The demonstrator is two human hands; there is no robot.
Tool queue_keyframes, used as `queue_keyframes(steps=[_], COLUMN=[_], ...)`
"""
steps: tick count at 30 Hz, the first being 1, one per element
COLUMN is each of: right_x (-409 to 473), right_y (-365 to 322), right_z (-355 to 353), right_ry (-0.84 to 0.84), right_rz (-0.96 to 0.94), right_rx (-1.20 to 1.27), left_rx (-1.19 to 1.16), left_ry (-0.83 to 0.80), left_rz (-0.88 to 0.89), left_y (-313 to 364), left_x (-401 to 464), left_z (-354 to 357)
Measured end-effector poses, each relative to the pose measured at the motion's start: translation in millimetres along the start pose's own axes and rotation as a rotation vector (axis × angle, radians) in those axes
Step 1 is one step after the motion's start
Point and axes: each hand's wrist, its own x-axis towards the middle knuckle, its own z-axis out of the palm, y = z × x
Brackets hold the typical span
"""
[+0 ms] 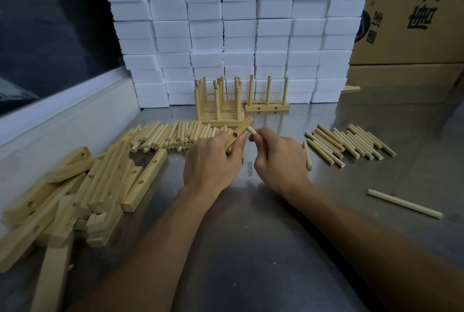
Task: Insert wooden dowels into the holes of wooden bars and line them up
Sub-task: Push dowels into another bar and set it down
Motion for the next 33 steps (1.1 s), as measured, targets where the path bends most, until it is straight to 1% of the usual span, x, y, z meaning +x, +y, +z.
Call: queue_keyframes(steps=[3,8,12,14,16,19,22,24,27,30,33], right_x=[0.8,4.8,10.9,13.2,13.9,12.7,10.7,7.8,6.3,9.7,10.6], right_y=[1.8,4.1,0.4,-0.1,0.4,1.3,3.9,6.3,12.3,21.2,30.3], right_z=[0.1,-7.2,-12.5,-14.2,-14.2,-11.2,-8.2,-5.7,-7.7,-14.6,-20.6], right_ry=[0.032,0.066,0.076,0.076,0.073,0.071,0.066,0.068,0.081,-0.028,-0.170], right_rz=[0.028,0.229,0.432,0.473,0.480,0.431,0.348,0.311,0.258,0.297,0.416], right_rx=[0.126,0.612,0.948,1.043,1.064,0.990,0.826,0.648,0.261,-0.071,-0.245], left_rx=[-0.026,-0.221,-0.400,-0.533,-0.666,-0.798,-0.882,-0.954,-1.079,-1.186,-1.228], left_ry=[-0.008,-0.073,-0.189,-0.262,-0.307,-0.333,-0.330,-0.300,-0.248,-0.220,-0.225], left_rz=[-0.003,-0.055,-0.200,-0.278,-0.375,-0.517,-0.631,-0.714,-0.825,-0.890,-0.900], left_y=[0.5,-2.1,-0.7,4.7,11.5,18.0,19.6,16.8,12.2,9.8,10.0], left_x=[-0.7,1.5,6.8,9.0,9.7,9.2,9.8,11.6,14.1,14.7,14.2], left_z=[1.1,4.3,1.8,2.4,4.3,8.6,9.0,7.9,5.0,0.9,-2.5])
